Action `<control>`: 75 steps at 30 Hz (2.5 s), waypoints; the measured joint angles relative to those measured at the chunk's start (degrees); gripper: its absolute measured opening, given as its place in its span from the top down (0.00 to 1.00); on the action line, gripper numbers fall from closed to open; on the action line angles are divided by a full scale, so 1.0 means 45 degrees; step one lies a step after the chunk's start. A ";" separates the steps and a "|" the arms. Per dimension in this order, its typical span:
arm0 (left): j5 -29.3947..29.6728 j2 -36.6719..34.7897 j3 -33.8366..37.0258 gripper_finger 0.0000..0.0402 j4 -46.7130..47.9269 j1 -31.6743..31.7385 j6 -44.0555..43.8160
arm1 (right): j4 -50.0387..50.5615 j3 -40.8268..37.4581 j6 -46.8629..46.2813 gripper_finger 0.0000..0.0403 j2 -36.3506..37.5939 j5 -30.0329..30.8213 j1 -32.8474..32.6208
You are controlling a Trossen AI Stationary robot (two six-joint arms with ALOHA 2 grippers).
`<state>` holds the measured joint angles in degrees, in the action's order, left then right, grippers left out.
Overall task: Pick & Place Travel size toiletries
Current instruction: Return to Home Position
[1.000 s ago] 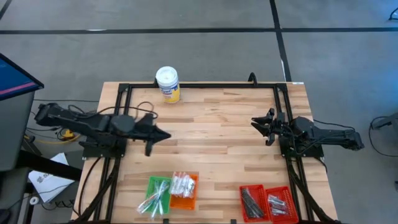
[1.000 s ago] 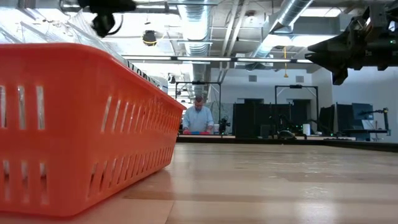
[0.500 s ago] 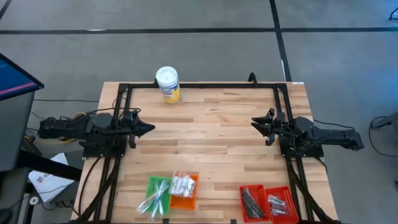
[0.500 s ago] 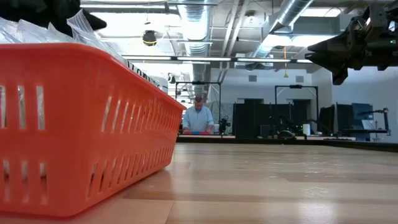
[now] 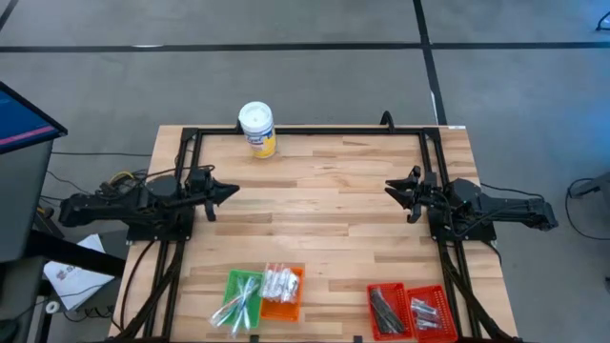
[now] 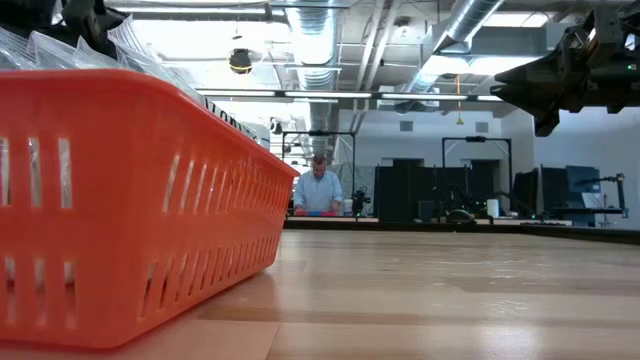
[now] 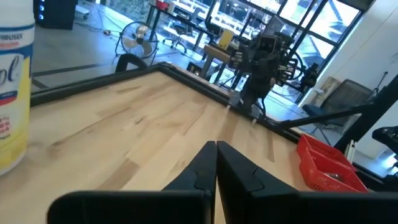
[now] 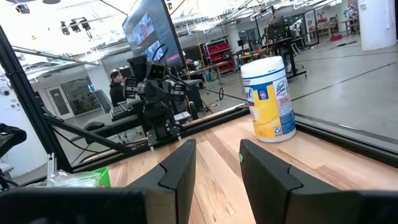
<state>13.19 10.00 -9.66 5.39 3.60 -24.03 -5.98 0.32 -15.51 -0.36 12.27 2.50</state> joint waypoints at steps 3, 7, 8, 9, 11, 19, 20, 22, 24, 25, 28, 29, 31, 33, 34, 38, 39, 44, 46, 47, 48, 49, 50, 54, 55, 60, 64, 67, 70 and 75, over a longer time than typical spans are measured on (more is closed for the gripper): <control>0.0000 0.0005 0.0647 0.99 -0.0786 0.0000 0.0000 | 0.0001 0.0000 -0.0004 0.71 0.0000 0.0000 0.0000; 0.0000 0.0015 0.1771 0.99 -0.1888 -0.0005 -0.0003 | 0.0000 0.0000 -0.0005 0.71 0.0000 0.0000 0.0000; -0.0004 0.0021 0.1999 0.98 -0.2063 -0.0005 -0.0010 | 0.0000 0.0000 -0.0004 0.71 0.0000 0.0000 0.0000; 0.0001 0.0042 0.2067 0.98 -0.2016 -0.0005 -0.0012 | 0.0000 0.0000 -0.0005 0.71 0.0000 0.0000 0.0000; -0.0007 0.0049 0.2062 0.98 -0.2007 0.0004 -0.0042 | 0.0000 0.0000 -0.0005 0.71 0.0000 0.0000 0.0004; -0.0005 0.0049 0.2062 0.98 -0.2079 0.0151 -0.0044 | 0.0000 0.0000 -0.0004 0.71 0.0000 0.0000 0.0000; -0.0005 0.0049 0.2062 0.98 -0.2079 0.0151 -0.0048 | 0.0000 0.0000 -0.0001 0.71 0.0000 0.0000 0.0003; -0.0005 0.0049 0.2062 0.98 -0.2079 0.0151 -0.0048 | 0.0000 0.0000 -0.0002 0.71 0.0000 0.0000 0.0000; -0.0005 0.0049 0.2062 0.99 -0.2079 0.0151 -0.0046 | 0.0000 0.0000 -0.0003 0.71 0.0000 0.0000 0.0002; -0.0005 0.0049 0.2062 0.99 -0.2079 0.0151 -0.0049 | 0.0000 0.0000 0.0000 0.71 0.0000 0.0000 0.0005; 0.0000 0.0049 0.2062 0.99 -0.2089 0.0151 -0.0049 | 0.0000 0.0000 0.0000 0.71 0.0000 0.0000 0.0000; 0.0000 0.0049 0.2062 0.99 -0.2094 0.0151 -0.0049 | 0.0000 0.0000 -0.0004 0.71 0.0000 0.0000 0.0000; 0.0000 0.0049 0.2062 0.99 -0.2097 0.0151 -0.0049 | 0.0000 0.0000 -0.0002 0.71 0.0000 0.0000 0.0004; 0.0000 0.0049 0.2062 0.99 -0.2101 0.0151 -0.0049 | 0.0000 0.0000 -0.0002 0.71 0.0000 0.0000 0.0003; 0.0000 0.0049 0.2062 0.99 -0.2104 0.0151 -0.0049 | 0.0000 0.0000 -0.0002 0.71 0.0000 0.0000 0.0000; 0.0000 0.0049 0.2062 0.99 -0.2117 0.0151 -0.0049 | 0.0000 0.0000 -0.0005 0.71 0.0000 0.0000 0.0005; 0.0000 0.0049 0.2062 0.99 -0.2135 0.0151 -0.0049 | 0.0000 0.0000 -0.0001 0.71 0.0000 0.0000 0.0001; 0.0000 0.0049 0.2062 0.99 -0.2176 0.0151 -0.0049 | 0.0000 0.0000 0.0000 0.71 0.0000 0.0000 0.0005; 0.0000 0.0049 0.2062 0.99 -0.2176 0.0151 -0.0049 | 0.0000 0.0000 -0.0002 0.71 0.0000 0.0000 0.0002; 0.0000 0.0049 0.2062 0.99 -0.2176 0.0151 -0.0049 | 0.0000 0.0000 -0.0004 0.71 0.0000 0.0000 0.0000; 0.0000 0.0049 0.2062 0.99 -0.2176 0.0151 -0.0049 | 0.0000 0.0000 0.0000 0.71 0.0000 0.0000 0.0000; 0.0000 0.0049 0.2062 0.99 -0.2176 0.0151 -0.0049 | 0.0000 0.0000 -0.0005 0.71 0.0000 0.0000 0.0002; 0.0000 0.0049 0.2062 0.99 -0.2176 0.0151 -0.0049 | 0.0000 0.0000 -0.0002 0.71 0.0000 0.0000 0.0003; 0.0000 0.0049 0.2062 0.99 -0.2176 0.0151 -0.0049 | 0.0000 0.0000 0.0000 0.71 0.0000 0.0000 0.0000; 0.0005 0.0049 0.2062 0.99 -0.2176 0.0151 -0.0049 | 0.0000 0.0000 -0.0002 0.71 0.0000 0.0000 0.0000; 0.0001 0.0049 0.2062 0.99 -0.2181 0.0151 -0.0049 | 0.0000 0.0000 -0.0003 0.71 0.0000 0.0000 0.0003; 0.0000 0.0049 0.2062 0.99 -0.2196 0.0151 -0.0049 | 0.0000 0.0000 -0.0001 0.71 0.0000 0.0000 0.0004; 0.0000 0.0049 0.2062 0.99 -0.2199 0.0151 -0.0053 | 0.0000 0.0000 0.0000 0.71 0.0000 0.0000 0.0001; 0.0005 0.0049 0.2062 0.99 -0.2218 0.0151 -0.0053 | 0.0000 0.0000 -0.0005 0.71 0.0000 0.0000 0.0000; 0.0000 0.0049 0.2062 0.99 -0.2278 0.0151 -0.0053 | 0.0000 0.0000 0.0000 0.71 0.0000 0.0000 0.0005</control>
<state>13.19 10.22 -0.38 -4.86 4.27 -24.27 -5.98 0.32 -15.51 -0.36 12.27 2.52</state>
